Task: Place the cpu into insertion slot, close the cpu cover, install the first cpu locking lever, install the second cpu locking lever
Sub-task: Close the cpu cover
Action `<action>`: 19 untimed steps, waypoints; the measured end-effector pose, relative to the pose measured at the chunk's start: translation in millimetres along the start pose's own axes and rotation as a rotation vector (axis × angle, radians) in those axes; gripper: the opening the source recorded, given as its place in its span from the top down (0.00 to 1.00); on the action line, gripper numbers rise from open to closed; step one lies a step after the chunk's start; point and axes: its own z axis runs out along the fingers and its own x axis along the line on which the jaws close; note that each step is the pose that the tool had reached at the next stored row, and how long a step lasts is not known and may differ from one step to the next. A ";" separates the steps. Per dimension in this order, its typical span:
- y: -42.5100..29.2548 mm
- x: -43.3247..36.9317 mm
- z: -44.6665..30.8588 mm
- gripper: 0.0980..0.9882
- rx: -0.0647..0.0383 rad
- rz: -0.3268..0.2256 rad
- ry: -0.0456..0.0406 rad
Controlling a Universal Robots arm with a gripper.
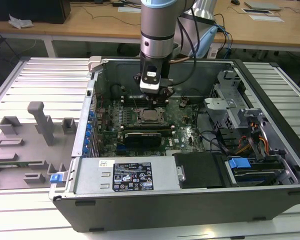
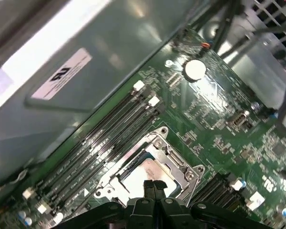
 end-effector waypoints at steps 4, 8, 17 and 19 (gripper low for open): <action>0.0 0.0 0.0 0.99 -0.001 -0.086 -0.0004; 0.2 0.2 0.0 0.99 -0.001 -0.169 -0.0009; 0.2 0.2 0.0 0.99 -0.003 -0.373 -0.0010; 0.2 0.3 0.0 0.99 -0.004 -0.415 -0.0008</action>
